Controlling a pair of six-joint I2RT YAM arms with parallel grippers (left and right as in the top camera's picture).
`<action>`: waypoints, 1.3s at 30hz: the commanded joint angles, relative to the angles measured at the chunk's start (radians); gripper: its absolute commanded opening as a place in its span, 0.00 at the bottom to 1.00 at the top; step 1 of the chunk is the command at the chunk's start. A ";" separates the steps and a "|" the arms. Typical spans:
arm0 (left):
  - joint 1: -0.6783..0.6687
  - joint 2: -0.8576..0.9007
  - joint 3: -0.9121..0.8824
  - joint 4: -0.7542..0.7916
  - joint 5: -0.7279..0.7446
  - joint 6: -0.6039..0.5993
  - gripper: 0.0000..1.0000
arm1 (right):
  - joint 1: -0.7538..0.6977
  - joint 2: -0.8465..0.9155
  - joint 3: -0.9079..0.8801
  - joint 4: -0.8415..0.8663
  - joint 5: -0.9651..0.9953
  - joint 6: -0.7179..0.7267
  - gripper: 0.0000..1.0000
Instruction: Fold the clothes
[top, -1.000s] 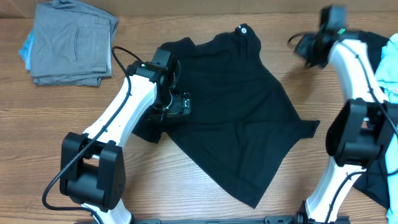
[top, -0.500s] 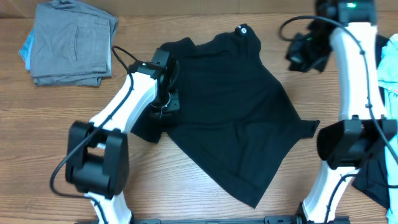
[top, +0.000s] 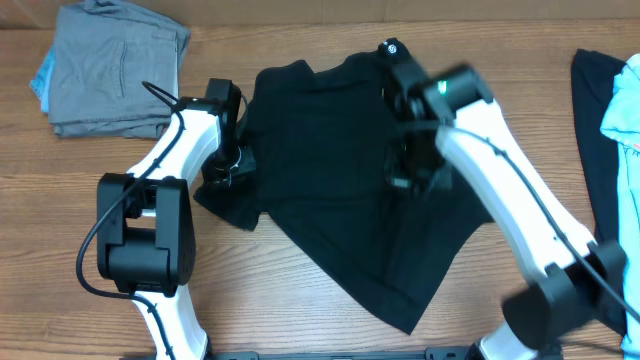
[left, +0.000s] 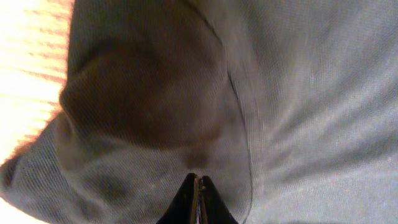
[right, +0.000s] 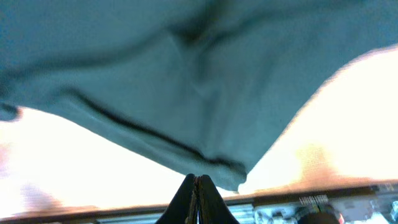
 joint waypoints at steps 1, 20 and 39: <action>0.013 0.007 0.002 0.022 0.004 0.004 0.04 | 0.046 -0.107 -0.198 0.055 0.025 0.128 0.04; 0.016 0.007 0.002 -0.008 -0.035 -0.024 0.04 | 0.150 -0.166 -0.922 0.602 -0.311 0.250 0.04; 0.151 0.007 -0.135 -0.077 -0.023 -0.094 0.04 | -0.132 -0.164 -1.091 0.828 -0.341 0.237 0.04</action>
